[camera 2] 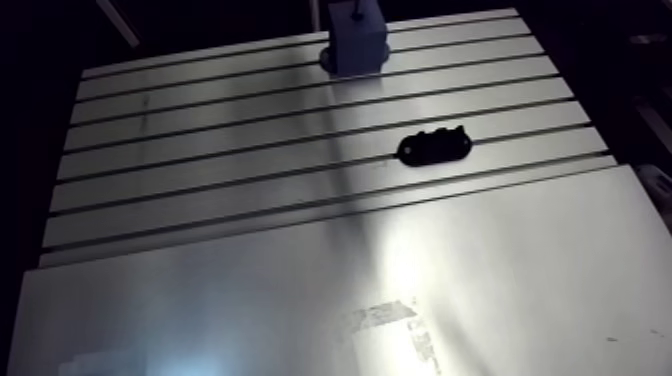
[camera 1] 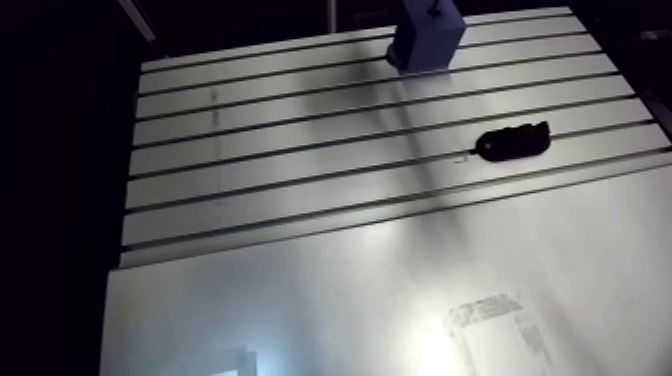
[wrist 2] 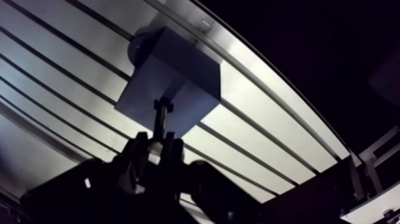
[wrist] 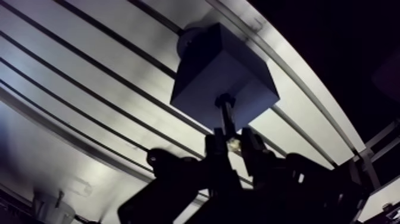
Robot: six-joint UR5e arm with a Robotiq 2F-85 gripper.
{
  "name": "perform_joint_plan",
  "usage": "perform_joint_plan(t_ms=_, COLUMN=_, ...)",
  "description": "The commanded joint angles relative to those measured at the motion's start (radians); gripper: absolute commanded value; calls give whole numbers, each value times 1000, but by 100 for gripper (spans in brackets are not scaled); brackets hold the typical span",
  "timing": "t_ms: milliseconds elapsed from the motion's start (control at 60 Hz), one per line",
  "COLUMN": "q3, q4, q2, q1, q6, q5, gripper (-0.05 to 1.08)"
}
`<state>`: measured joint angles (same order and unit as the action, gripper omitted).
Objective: Pick up the M10 bolt and insert it into the hex recess until seated.
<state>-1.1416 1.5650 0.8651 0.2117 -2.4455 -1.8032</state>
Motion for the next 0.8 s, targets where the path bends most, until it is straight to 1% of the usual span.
perform_joint_plan(t_ms=17, q3=1, q4=5, q2=-4, q1=0, q6=-4, q5=0, gripper=87)
perform_joint_plan(t_ms=800, q3=-2, q4=17, q2=-13, q1=2, q6=-5, q5=-2, gripper=86)
